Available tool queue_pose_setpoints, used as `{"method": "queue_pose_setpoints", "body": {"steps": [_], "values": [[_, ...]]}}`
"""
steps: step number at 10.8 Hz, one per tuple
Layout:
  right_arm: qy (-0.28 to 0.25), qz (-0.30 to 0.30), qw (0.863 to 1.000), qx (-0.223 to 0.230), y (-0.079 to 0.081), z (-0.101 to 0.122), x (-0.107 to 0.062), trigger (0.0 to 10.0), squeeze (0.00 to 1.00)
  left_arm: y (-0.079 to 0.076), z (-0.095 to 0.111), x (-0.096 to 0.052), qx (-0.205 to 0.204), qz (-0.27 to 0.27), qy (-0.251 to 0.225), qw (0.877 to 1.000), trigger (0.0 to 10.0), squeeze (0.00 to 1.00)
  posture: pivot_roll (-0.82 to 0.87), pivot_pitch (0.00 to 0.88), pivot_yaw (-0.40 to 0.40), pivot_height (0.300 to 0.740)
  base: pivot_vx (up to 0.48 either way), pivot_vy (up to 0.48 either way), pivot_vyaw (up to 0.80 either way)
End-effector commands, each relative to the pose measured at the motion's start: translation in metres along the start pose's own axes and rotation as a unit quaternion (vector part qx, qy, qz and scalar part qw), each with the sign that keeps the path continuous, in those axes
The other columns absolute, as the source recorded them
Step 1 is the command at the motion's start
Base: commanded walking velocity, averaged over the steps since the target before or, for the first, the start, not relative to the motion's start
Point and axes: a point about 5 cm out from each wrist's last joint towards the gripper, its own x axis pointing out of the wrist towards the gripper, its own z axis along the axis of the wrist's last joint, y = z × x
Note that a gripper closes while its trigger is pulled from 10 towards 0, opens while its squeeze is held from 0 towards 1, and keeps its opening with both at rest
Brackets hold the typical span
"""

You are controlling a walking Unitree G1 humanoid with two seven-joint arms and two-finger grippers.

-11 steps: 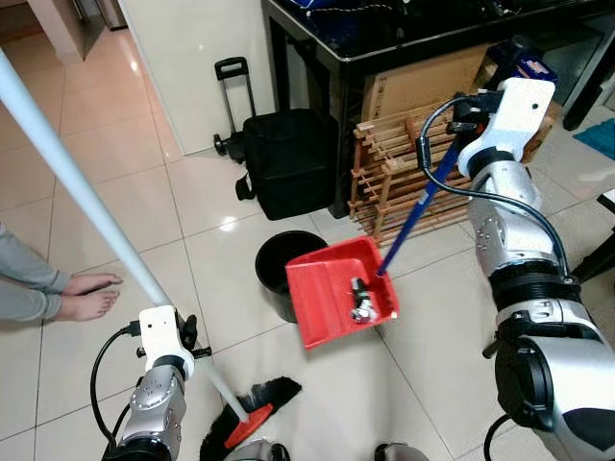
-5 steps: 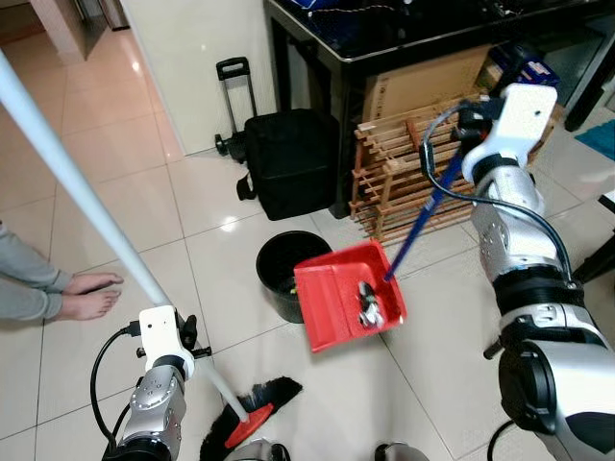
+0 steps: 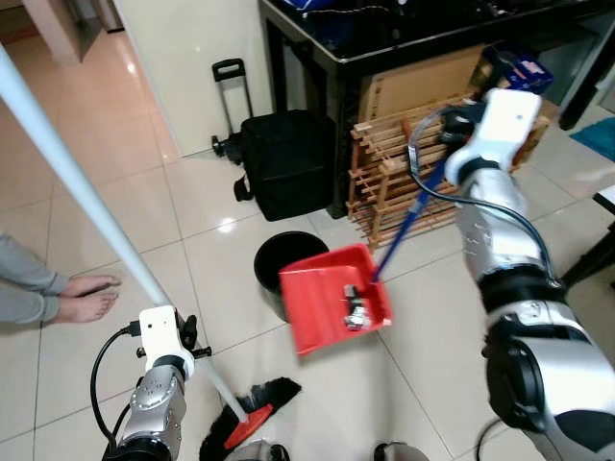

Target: Sweep floor

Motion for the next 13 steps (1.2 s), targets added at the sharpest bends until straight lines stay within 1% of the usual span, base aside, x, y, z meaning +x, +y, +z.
{"method": "queue_pose_setpoints", "body": {"steps": [1,3,4,7,8,10,13], "values": [[-0.04,0.008,0.999,0.021,0.011,0.02,0.008,10.0,0.0,0.004,-0.007,-0.002,-0.001,0.009,0.019,1.0,10.0,0.0,-0.13,0.061,0.094,0.74,0.0,0.0,0.0],[-0.039,0.017,0.999,0.023,0.018,0.021,0.009,10.0,0.0,0.004,-0.007,-0.002,-0.002,0.007,0.018,1.0,10.0,0.0,-0.13,0.06,0.093,0.74,0.0,0.0,0.0],[-0.043,0.015,0.999,0.025,0.019,0.021,0.009,10.0,0.0,0.002,-0.005,-0.002,-0.004,0.002,0.014,1.0,10.0,0.0,-0.13,0.058,0.092,0.74,0.0,0.0,0.0],[-0.067,-0.008,0.997,0.031,0.008,0.029,0.01,10.0,0.0,0.001,-0.003,-0.001,-0.006,-0.003,0.011,1.0,10.0,0.0,-0.14,0.05,0.094,0.74,0.0,0.0,0.0],[-0.071,-0.011,0.997,0.029,0.005,0.031,0.011,10.0,0.0,-0.001,-0.001,0.0,-0.012,-0.014,0.007,1.0,10.0,0.0,-0.14,0.049,0.093,0.74,0.0,0.0,0.0],[-0.072,-0.01,0.997,0.029,0.007,0.031,0.011,10.0,0.0,-0.004,0.002,0.001,-0.019,-0.032,-0.004,0.999,10.0,0.0,-0.14,0.049,0.092,0.74,0.0,0.0,0.0],[-0.073,-0.006,0.997,0.032,0.008,0.029,0.01,10.0,0.0,-0.003,-0.002,-0.002,-0.018,-0.037,0.0,0.999,10.0,0.0,-0.14,0.054,0.093,0.74,0.0,0.0,0.0]]}}
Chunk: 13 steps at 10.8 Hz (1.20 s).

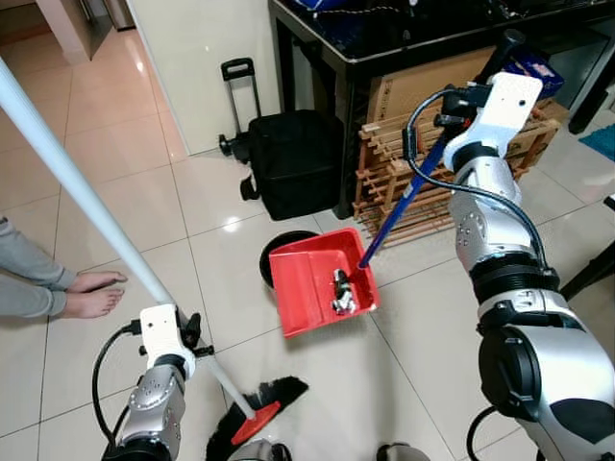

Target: Sweep floor

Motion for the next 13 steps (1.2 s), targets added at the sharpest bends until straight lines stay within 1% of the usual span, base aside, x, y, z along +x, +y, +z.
{"method": "queue_pose_setpoints", "body": {"steps": [1,2,6,13], "values": [[-0.038,0.007,0.999,0.015,0.0058,0.0179,0.0061,10.0,0.0,-0.0005,-0.0029,-0.0014,-0.007,-0.007,0.005,1.0,10.0,0.0,-0.14,0.054,0.093,0.74,0.0,0.0,0.0],[-0.037,0.008,0.999,0.015,0.0058,0.0171,0.0058,10.0,0.0,-0.0005,-0.0031,-0.0013,-0.007,-0.007,0.006,1.0,10.0,0.0,-0.14,0.055,0.092,0.74,0.0,0.0,0.0],[-0.037,0.008,0.999,0.015,0.0049,0.0166,0.0053,10.0,0.0,-0.0009,-0.0041,-0.0021,-0.006,-0.009,0.007,1.0,10.0,0.0,-0.14,0.059,0.093,0.74,0.302,0.0,0.0],[-0.034,0.008,0.999,0.015,0.0044,0.0139,0.0039,10.0,0.0,0.0024,-0.0061,-0.0032,-0.005,-0.004,0.013,1.0,10.0,0.0,-0.14,0.062,0.098,0.74,0.48,0.0,0.0]]}}
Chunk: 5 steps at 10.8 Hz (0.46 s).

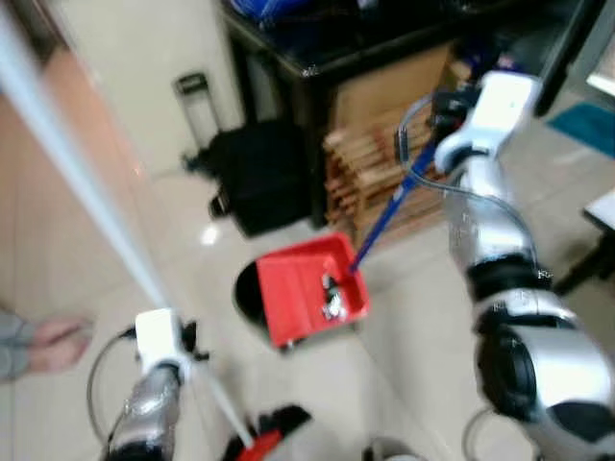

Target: Sweep floor

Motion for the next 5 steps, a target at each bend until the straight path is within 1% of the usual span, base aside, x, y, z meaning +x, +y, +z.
{"method": "queue_pose_setpoints", "body": {"steps": [1,2,5], "values": [[-0.038,0.024,0.999,0.008,0.019,0.0177,0.006,10.0,0.0,0.0118,0.0012,-0.002,-0.006,0.014,-0.003,1.0,10.0,0.0,-0.14,0.062,0.097,0.74,0.48,0.0,0.0],[-0.038,0.023,0.999,0.007,0.0184,0.0175,0.0059,10.0,0.0,0.0121,0.0006,-0.002,-0.005,0.018,0.001,1.0,10.0,0.0,-0.14,0.063,0.099,0.74,0.428,0.0,0.0],[-0.036,0.021,0.999,0.006,0.0163,0.0163,0.0057,10.0,0.0,0.012,0.0014,-0.0017,-0.008,0.018,-0.002,1.0,10.0,0.0,-0.14,0.062,0.1,0.74,0.0,0.0,0.0]]}}
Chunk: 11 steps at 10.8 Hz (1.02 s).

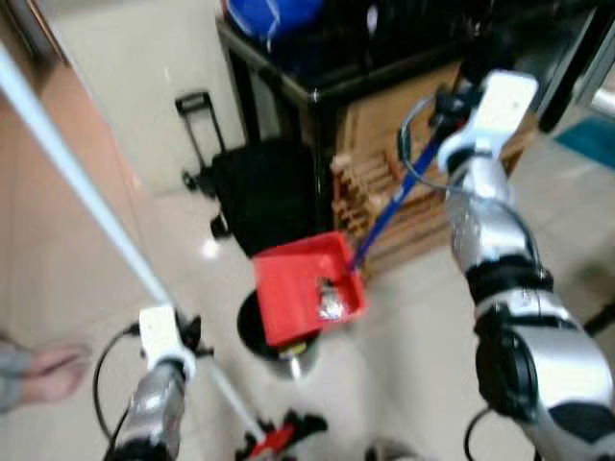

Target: Sweep floor

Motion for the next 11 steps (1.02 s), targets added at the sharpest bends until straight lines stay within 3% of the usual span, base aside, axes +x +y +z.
{"method": "queue_pose_setpoints", "body": {"steps": [1,11], "values": [[-0.027,0.003,1.0,-0.003,0.0031,0.0134,0.0048,10.0,0.0,0.0071,-0.0024,-0.0024,0.006,0.008,0.006,1.0,10.0,0.0,-0.14,0.061,0.101,0.74,0.0,0.0,0.0],[-0.025,0.0,1.0,-0.009,0.0001,0.0109,0.0029,10.0,0.0,0.0083,-0.0053,-0.0032,0.002,0.009,0.014,1.0,10.0,0.0,-0.14,0.055,0.1,0.74,0.0,0.0,0.0]]}}
